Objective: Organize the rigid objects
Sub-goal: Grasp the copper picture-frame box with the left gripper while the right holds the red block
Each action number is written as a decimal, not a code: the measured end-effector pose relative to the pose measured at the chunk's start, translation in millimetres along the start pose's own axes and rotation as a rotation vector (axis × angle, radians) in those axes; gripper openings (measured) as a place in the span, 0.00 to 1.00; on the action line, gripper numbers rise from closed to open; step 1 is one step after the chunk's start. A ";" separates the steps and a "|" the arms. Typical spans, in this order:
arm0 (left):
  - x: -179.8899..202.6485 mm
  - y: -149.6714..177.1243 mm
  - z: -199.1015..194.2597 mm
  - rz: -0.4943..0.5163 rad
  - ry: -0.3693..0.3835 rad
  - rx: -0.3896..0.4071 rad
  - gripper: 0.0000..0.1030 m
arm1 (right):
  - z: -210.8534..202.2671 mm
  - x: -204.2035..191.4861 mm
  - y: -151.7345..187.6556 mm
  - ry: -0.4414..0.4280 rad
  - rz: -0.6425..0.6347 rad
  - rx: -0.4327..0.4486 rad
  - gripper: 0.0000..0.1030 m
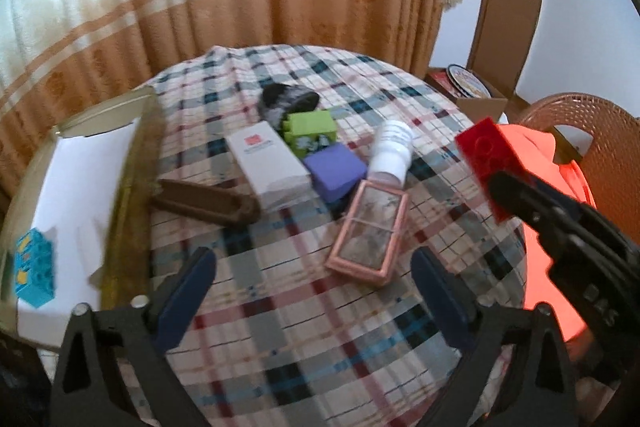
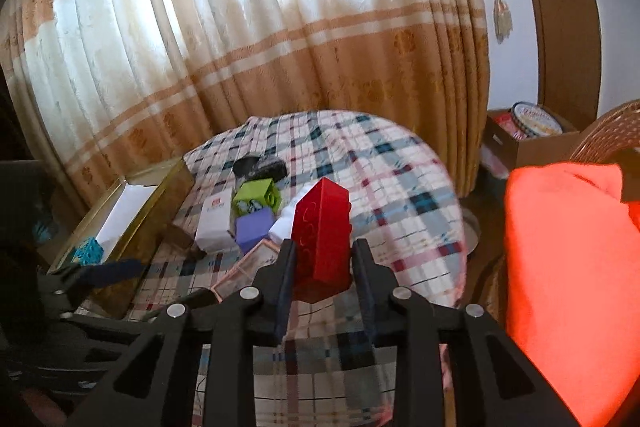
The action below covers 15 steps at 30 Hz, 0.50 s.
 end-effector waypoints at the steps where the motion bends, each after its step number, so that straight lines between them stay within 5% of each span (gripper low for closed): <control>1: 1.7 0.0 3.6 -0.004 0.009 -0.010 0.90 | -1.5 2.6 -0.9 0.008 0.001 0.004 0.30; 6: 10.3 -1.4 23.7 0.004 0.024 -0.065 0.76 | -1.4 11.5 0.1 0.021 0.019 -0.004 0.30; 15: 16.8 9.2 44.1 0.030 0.042 -0.138 0.68 | -1.4 16.1 1.9 0.021 0.030 -0.017 0.30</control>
Point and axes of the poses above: each gripper's, at about its wrist camera, not at the fingertips, and z roughly the way its jaws point, x to its right, y to its underside, the point moved 9 cm from there along z, roughly the way its jaws point, and after that the axes turned 12 degrees about y, right-handed, at the moved point
